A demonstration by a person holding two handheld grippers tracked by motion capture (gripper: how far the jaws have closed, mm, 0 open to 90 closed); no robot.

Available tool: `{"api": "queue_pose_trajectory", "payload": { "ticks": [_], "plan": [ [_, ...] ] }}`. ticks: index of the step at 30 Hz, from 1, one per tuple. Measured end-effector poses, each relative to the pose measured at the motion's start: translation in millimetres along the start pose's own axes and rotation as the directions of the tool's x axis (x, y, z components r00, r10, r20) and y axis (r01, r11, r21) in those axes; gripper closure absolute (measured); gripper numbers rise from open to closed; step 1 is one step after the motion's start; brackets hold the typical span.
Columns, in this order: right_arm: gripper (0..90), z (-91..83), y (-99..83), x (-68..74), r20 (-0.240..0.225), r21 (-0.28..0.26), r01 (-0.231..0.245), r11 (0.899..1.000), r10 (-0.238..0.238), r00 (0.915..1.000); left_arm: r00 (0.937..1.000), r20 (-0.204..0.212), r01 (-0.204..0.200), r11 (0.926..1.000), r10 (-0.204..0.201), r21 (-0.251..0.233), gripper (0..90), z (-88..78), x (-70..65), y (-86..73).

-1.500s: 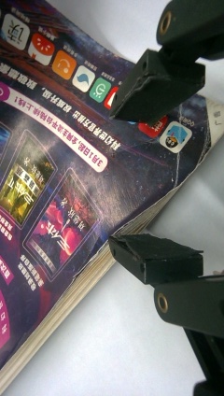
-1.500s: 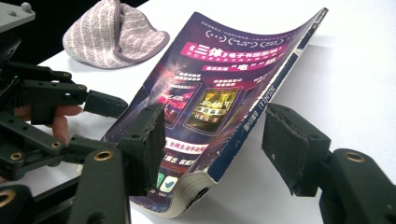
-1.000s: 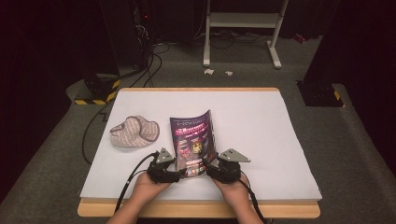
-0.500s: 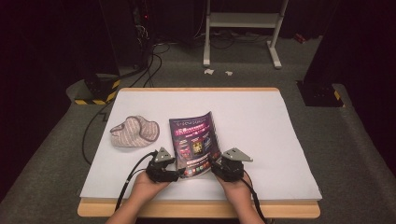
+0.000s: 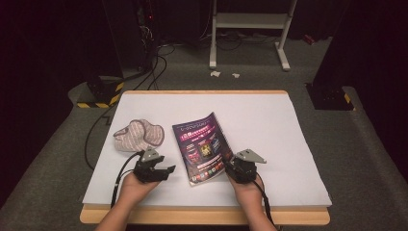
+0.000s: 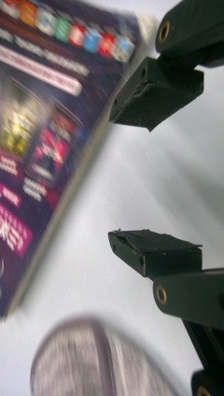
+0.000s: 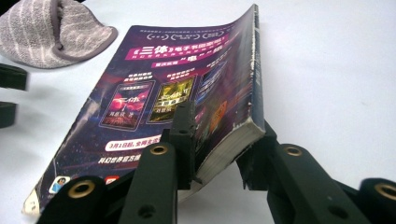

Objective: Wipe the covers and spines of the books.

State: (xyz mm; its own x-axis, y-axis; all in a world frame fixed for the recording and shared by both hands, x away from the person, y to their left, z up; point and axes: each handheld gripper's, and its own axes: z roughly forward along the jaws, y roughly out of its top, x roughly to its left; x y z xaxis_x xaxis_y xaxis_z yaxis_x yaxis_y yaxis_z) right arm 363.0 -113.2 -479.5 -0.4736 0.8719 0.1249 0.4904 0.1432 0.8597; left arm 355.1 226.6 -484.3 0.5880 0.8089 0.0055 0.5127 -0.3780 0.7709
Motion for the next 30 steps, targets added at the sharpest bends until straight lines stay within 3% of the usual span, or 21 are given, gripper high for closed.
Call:
{"api": "queue_pose_trajectory", "payload": {
  "ticks": [3, 6, 10, 14, 20, 30],
  "plan": [
    [75.0, 2.2, 4.0, -2.9, 0.002, 0.0, 0.003, 1.0, -0.003, 1.0, 0.9979, -0.018, 0.061, 0.9976, -0.062, -0.033, 35.7, -2.9, 9.6, -12.1],
    [77.2, 3.7, 8.3, -6.4, 0.003, 0.006, -0.005, 1.0, 0.005, 1.0, 0.9981, -0.028, 0.055, 0.9985, -0.055, -0.001, 34.8, -1.4, 14.1, -17.2],
    [82.0, 3.0, 13.9, -7.9, 0.007, -0.007, 0.008, 1.0, -0.008, 0.9999, 0.9946, 0.004, 0.104, 0.9943, -0.104, -0.024, 35.8, -5.4, 21.8, -22.3],
    [84.2, 1.5, 19.7, -5.8, 0.014, -0.029, 0.037, 0.999, -0.037, 0.9992, 0.9943, 0.01, 0.106, 0.9941, -0.106, -0.021, 36.2, -4.0, 24.9, -24.2],
    [84.5, -1.6, 27.8, -5.1, -0.005, -0.044, 0.025, 0.999, -0.025, 0.9997, 0.9954, 0.015, 0.095, 0.9947, -0.094, -0.04, 38.1, -6.4, 22.3, -24.0],
    [84.6, -13.2, 42.8, 1.8, -0.031, -0.122, 0.024, 0.992, -0.028, 0.9991, 0.9958, 0.014, 0.091, 0.9935, -0.091, -0.068, 35.9, -8.0, 22.1, -26.1]
  ]
}}
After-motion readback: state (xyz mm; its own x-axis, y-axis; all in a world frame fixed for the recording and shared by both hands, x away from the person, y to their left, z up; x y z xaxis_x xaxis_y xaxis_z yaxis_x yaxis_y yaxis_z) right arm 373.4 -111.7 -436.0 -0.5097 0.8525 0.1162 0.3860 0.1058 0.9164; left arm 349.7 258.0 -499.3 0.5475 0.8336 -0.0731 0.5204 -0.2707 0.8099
